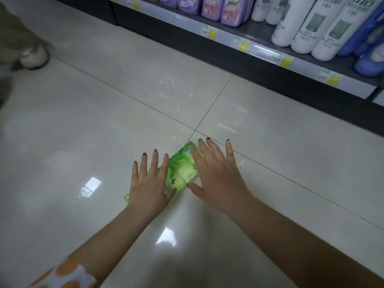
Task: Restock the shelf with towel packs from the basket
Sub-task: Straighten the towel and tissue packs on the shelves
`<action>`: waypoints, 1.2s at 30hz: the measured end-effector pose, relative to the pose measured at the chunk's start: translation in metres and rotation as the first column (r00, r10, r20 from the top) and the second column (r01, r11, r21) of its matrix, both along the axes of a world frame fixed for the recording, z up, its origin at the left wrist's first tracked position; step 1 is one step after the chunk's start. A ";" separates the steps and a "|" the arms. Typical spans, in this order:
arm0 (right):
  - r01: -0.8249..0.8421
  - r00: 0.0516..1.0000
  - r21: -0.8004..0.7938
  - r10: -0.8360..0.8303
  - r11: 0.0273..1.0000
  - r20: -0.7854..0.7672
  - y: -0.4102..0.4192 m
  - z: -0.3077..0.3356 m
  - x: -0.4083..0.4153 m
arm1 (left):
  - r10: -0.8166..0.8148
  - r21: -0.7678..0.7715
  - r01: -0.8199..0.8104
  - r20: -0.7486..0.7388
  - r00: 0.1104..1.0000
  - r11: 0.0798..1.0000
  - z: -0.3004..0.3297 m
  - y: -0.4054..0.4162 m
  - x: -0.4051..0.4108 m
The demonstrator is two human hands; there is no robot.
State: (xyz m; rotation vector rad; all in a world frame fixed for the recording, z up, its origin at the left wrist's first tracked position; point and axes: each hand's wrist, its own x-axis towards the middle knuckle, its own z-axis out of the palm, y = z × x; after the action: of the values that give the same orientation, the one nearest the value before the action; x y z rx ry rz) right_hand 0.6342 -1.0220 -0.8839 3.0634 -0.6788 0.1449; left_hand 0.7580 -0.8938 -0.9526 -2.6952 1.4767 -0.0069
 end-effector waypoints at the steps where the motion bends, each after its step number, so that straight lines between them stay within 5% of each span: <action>1: 0.003 1.000 0.005 -0.003 1.000 -0.013 0.001 -0.004 0.000 | 0.020 0.031 -0.019 -0.025 0.999 0.999 -0.007 0.000 0.000; 13: 0.044 0.999 -0.079 -0.044 0.996 0.004 0.000 -0.028 -0.015 | 0.276 0.338 -0.175 -0.281 0.919 0.925 -0.063 -0.012 0.011; 26: 0.144 0.989 -0.142 -0.149 0.979 -0.020 -0.011 -0.011 -0.045 | 0.240 0.244 -0.169 -0.297 0.924 0.955 -0.043 -0.014 0.007; 36: 0.303 0.953 -0.170 -0.303 0.938 0.025 -0.025 0.034 -0.098 | -0.083 -0.046 0.073 -0.283 0.956 0.996 0.042 -0.059 -0.033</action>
State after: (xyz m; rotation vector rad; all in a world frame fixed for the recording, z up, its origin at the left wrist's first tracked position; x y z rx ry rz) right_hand 0.5361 -1.0468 -0.8497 2.7526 -1.0659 0.1874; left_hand 0.7248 -0.9529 -0.9103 -2.7547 1.6699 0.3702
